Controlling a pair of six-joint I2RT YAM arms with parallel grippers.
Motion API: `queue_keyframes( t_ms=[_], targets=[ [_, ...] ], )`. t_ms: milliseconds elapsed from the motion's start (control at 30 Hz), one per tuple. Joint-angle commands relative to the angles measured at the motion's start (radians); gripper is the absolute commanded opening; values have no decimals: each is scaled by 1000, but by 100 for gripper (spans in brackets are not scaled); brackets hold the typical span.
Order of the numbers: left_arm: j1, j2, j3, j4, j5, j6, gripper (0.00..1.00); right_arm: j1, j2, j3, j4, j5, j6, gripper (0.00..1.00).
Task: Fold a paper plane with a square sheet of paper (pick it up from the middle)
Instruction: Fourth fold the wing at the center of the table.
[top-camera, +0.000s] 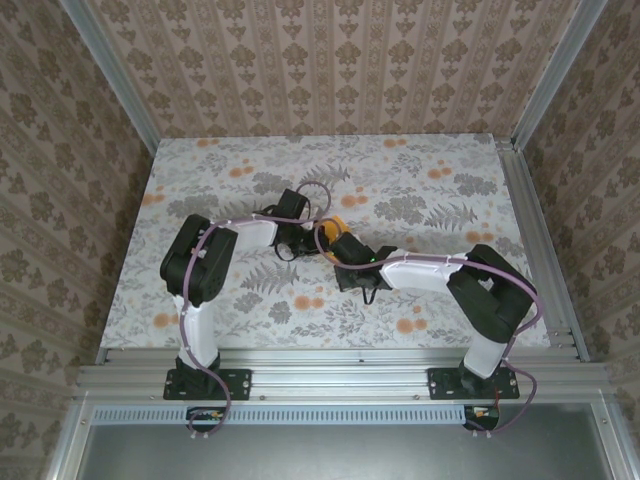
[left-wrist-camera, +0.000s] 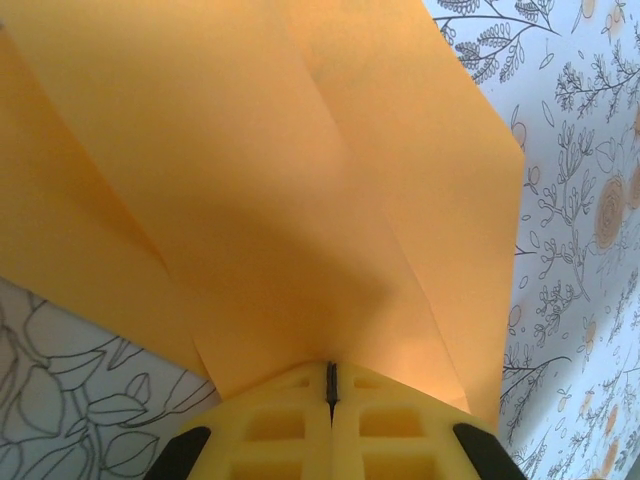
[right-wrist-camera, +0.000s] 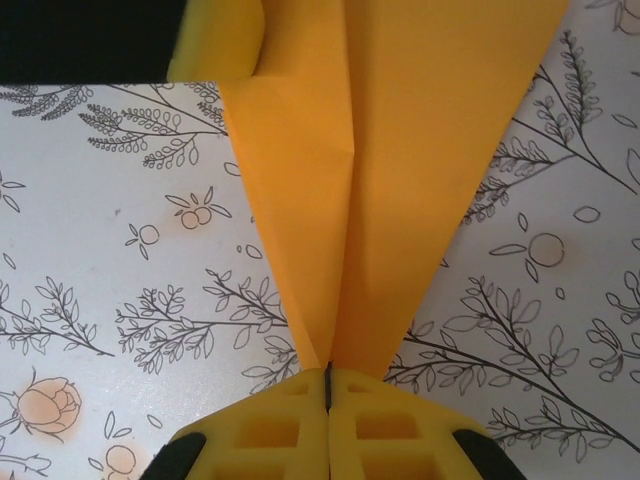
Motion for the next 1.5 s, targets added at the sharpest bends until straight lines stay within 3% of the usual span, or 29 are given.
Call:
queue_keyframes(
  t_ms=[0, 533, 867, 1233, 1467],
  targets=[
    [19, 25, 15, -63, -40, 32, 3, 20, 34, 26, -63, 72, -70, 8],
    [28, -50, 80, -107, 40, 19, 16, 50, 103, 37, -57, 113, -157, 8],
    [38, -97, 130, -154, 41, -6, 19, 55, 103, 29, -61, 128, -185, 7],
    [12, -5, 188, -158, 138, -13, 21, 71, 117, 50, -74, 158, -213, 7],
    [-7, 76, 249, -268, 165, 76, 21, 78, 124, 69, -82, 169, -231, 8]
  ],
)
